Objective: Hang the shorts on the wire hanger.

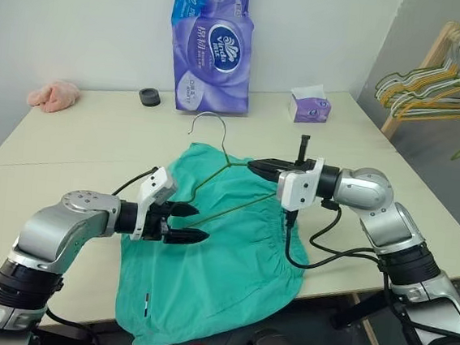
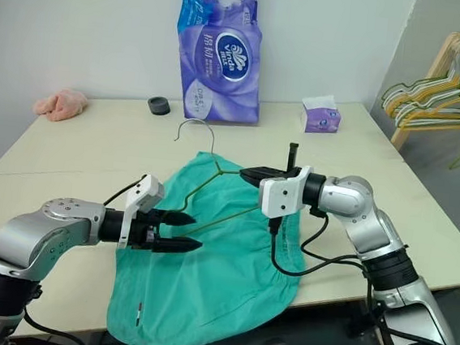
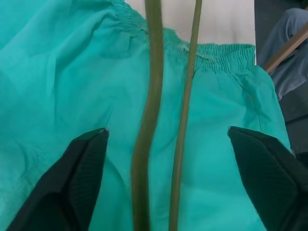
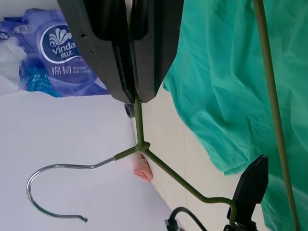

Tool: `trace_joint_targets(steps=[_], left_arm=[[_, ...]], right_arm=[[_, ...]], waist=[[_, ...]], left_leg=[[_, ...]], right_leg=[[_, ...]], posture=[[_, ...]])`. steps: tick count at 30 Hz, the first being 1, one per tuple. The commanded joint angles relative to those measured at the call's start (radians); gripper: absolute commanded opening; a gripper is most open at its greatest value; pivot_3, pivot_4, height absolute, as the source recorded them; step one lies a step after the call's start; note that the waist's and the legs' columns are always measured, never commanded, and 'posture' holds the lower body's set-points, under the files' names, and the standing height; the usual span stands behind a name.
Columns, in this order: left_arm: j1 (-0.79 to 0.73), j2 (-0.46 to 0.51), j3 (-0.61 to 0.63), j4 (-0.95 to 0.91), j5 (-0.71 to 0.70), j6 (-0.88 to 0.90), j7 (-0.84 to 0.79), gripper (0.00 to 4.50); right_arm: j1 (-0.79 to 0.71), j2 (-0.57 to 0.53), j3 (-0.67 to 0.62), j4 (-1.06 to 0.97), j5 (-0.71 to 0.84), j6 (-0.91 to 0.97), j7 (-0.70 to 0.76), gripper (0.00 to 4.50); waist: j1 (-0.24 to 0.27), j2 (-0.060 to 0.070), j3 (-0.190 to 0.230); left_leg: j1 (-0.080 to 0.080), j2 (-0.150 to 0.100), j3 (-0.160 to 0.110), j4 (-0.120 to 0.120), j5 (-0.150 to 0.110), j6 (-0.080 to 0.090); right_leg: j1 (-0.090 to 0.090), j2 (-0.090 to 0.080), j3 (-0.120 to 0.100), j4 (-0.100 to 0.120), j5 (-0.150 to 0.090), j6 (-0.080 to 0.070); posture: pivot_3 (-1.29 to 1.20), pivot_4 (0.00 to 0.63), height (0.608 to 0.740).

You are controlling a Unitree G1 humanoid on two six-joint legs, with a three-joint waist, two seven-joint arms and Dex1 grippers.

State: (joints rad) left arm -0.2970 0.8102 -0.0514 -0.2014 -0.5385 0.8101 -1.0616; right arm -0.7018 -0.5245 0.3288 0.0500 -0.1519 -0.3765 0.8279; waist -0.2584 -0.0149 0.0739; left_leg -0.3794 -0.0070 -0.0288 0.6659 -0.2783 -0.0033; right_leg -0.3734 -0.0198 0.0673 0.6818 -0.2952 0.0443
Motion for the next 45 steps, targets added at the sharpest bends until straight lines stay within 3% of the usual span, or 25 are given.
trace_joint_targets(steps=[1,10,14,17,22,28,36,45], left_arm=[[0.012,0.013,-0.004,-0.024,0.008,-0.03,-0.018,2.75],[0.032,0.003,-0.006,-0.033,0.016,-0.052,-0.018,0.02],[0.038,0.004,-0.005,-0.037,0.018,-0.054,-0.017,0.02],[0.046,0.009,-0.007,-0.044,0.021,-0.057,-0.016,0.0],[0.055,0.017,-0.008,-0.051,0.034,-0.062,-0.014,0.0],[0.071,0.099,-0.066,-0.081,0.128,-0.168,-0.07,0.0],[0.022,0.121,-0.103,-0.088,0.184,-0.222,-0.1,0.0],[0.012,0.148,-0.123,-0.129,0.232,-0.234,-0.118,0.0]], right_arm=[[-0.025,0.01,-0.032,-0.045,0.033,0.017,0.0,0.0],[-0.015,0.001,-0.023,-0.068,0.042,0.045,0.032,0.0],[0.004,-0.033,0.003,-0.075,0.027,0.017,0.079,0.0],[0.009,-0.046,-0.001,-0.086,0.04,0.031,0.102,0.73],[0.041,-0.119,-0.028,-0.145,0.116,0.144,0.207,2.46],[0.033,-0.232,-0.115,-0.243,0.306,0.638,0.314,4.48],[0.05,-0.315,-0.007,-0.37,0.36,0.913,0.462,4.48],[0.0,-0.226,0.136,-0.29,0.24,0.951,0.421,4.48]], waist=[[0.0,0.0,0.0],[0.0,0.0,0.0],[0.001,0.0,0.0],[0.001,0.0,0.0],[0.005,0.0,0.0],[0.008,0.0,0.0],[0.007,0.0,0.0],[0.006,0.0,0.0]], left_leg=[[0.0,0.0,0.0,0.0,0.0,0.0],[0.0,0.0,0.0,0.0,0.0,0.0],[0.0,0.0,0.0,0.0,0.0,0.0],[0.0,0.0,0.0,0.0,0.0,0.0],[0.0,0.0,0.0,0.001,0.0,0.0],[0.0,0.0,-0.001,0.001,0.0,0.0],[0.0,0.0,-0.001,0.0,0.0,0.0],[-0.001,0.0,0.0,0.001,0.0,0.0]], right_leg=[[0.0,0.0,0.0,0.0,0.0,0.0],[0.0,0.0,0.0,0.0,0.0,0.0],[0.0,0.0,0.0,0.0,0.0,0.0],[0.0,0.0,0.0,0.0,0.0,0.0],[0.0,0.0,0.0,0.001,0.0,0.0],[0.0,-0.001,-0.001,0.0,0.0,0.0],[0.0,0.0,-0.002,0.0,0.0,-0.001],[0.0,0.0,-0.001,0.0,0.0,0.0]], posture=[[-0.27,0.032,0.74],[-0.27,0.034,0.74],[-0.26,0.033,0.74],[-0.26,0.034,0.74],[-0.26,0.033,0.74],[-0.27,0.035,0.74],[-0.28,0.035,0.74],[-0.27,0.029,0.74]])
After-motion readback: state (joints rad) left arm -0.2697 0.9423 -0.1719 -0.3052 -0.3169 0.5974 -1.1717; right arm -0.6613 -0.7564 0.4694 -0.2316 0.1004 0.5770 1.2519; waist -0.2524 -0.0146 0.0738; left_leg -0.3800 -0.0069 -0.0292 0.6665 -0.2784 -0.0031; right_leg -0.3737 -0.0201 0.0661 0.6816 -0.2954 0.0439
